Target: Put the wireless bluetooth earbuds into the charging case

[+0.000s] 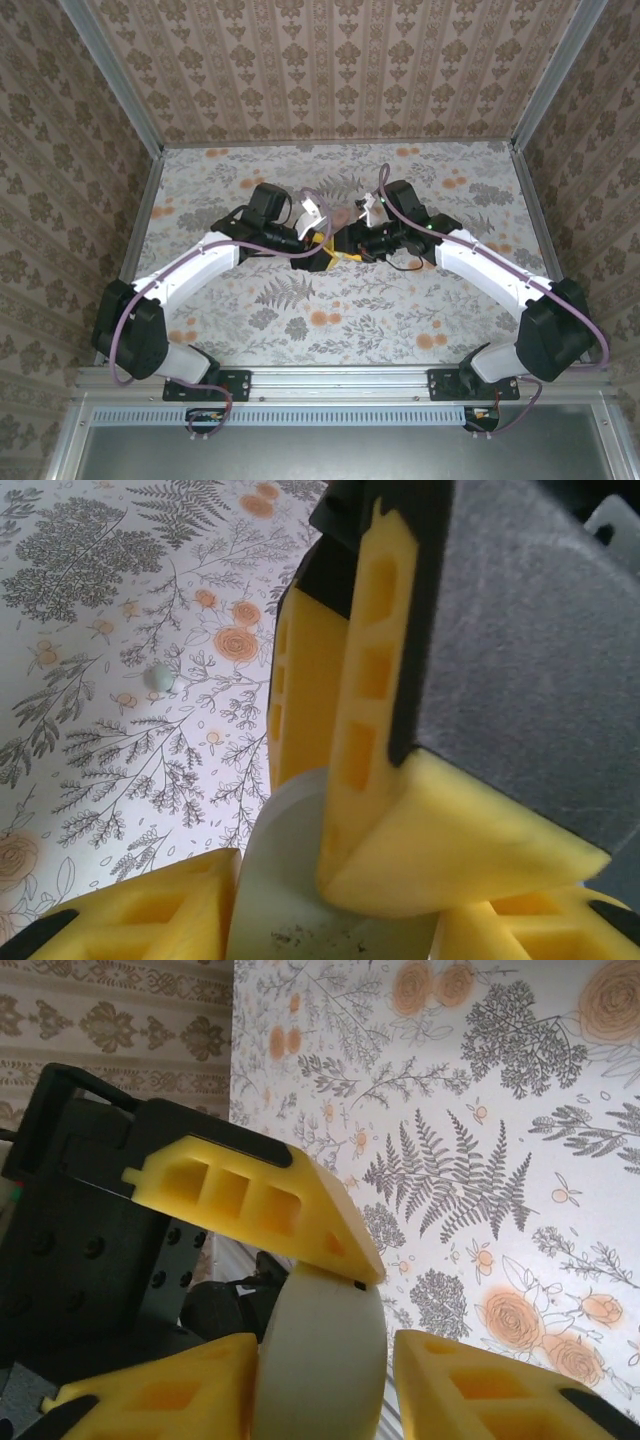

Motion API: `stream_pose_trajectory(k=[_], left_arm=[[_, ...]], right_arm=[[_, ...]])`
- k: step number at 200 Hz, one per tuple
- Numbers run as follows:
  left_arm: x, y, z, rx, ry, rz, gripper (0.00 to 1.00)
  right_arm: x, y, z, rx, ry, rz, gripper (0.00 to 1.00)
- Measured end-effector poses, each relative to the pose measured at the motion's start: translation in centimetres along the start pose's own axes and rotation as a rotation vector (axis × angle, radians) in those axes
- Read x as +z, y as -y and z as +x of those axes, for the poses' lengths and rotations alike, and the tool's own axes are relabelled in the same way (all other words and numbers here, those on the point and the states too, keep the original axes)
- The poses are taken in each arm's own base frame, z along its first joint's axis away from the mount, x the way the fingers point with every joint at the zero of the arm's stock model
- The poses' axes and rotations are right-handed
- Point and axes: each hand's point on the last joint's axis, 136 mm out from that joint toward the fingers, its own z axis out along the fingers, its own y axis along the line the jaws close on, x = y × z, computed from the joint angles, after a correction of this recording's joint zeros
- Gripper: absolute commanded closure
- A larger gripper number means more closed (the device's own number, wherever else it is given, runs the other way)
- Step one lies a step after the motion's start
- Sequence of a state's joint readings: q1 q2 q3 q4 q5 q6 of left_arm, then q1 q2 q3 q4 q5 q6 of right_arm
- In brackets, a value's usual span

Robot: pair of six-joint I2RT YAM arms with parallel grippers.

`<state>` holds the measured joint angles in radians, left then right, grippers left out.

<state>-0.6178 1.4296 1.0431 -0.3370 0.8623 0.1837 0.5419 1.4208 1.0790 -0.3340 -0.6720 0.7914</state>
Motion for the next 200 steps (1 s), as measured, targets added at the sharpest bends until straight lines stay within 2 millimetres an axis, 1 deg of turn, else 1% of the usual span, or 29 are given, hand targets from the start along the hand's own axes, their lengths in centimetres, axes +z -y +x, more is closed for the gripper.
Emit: stream_pose_trajectory(k=[13, 21, 28, 40, 51, 57, 76, 94, 111, 125, 150, 169, 188, 200], left_arm=[[0.0, 0.0, -0.1, 0.006, 0.000, -0.009, 0.47], [-0.2, 0.1, -0.3, 0.013, 0.006, -0.017, 0.41], [-0.5, 0.3, -0.6, 0.023, 0.015, -0.022, 0.34], [-1.1, 0.8, -1.5, 0.048, 0.040, -0.038, 0.24], [-1.9, 1.3, -2.5, 0.086, 0.075, -0.061, 0.17], [-2.4, 1.6, -3.0, 0.103, 0.097, -0.072, 0.16], [-4.7, 1.8, -4.2, 0.134, 0.193, -0.126, 0.14], [-7.2, 1.1, -4.3, 0.130, 0.285, -0.188, 0.13], [-9.1, 0.8, -4.2, 0.123, 0.355, -0.232, 0.13], [-10.1, 1.0, -4.2, 0.132, 0.397, -0.251, 0.12], [-10.9, 2.1, -4.3, 0.171, 0.468, -0.251, 0.11], [-11.1, 2.4, -4.4, 0.188, 0.506, -0.248, 0.11], [-11.1, 2.6, -5.3, 0.207, 0.538, -0.233, 0.12], [-10.7, 3.0, -5.8, 0.220, 0.551, -0.208, 0.13]], right_arm=[[0.0, -0.2, -0.1, 0.001, 0.003, -0.004, 0.75], [0.0, -0.2, -0.1, 0.002, 0.003, -0.006, 0.77], [0.0, -0.2, -0.1, 0.004, 0.005, -0.007, 0.78], [0.0, -0.3, -0.3, 0.010, 0.011, -0.008, 0.79], [0.0, -0.4, -0.4, 0.013, 0.016, -0.012, 0.80], [0.0, -0.5, -0.5, 0.017, 0.021, -0.016, 0.80], [-0.4, -0.9, -1.2, 0.041, 0.040, -0.041, 0.80], [-1.3, -1.4, -2.2, 0.071, 0.077, -0.083, 0.79], [-2.5, -2.8, -3.0, 0.084, 0.106, -0.141, 0.78], [-3.2, -4.0, -3.4, 0.088, 0.120, -0.190, 0.78], [-3.9, -6.2, -3.7, 0.102, 0.119, -0.279, 0.77], [-4.3, -7.6, -3.9, 0.112, 0.116, -0.334, 0.77], [-4.6, -9.0, -4.0, 0.113, 0.116, -0.382, 0.76], [-4.7, -9.9, -4.0, 0.109, 0.113, -0.412, 0.76]])
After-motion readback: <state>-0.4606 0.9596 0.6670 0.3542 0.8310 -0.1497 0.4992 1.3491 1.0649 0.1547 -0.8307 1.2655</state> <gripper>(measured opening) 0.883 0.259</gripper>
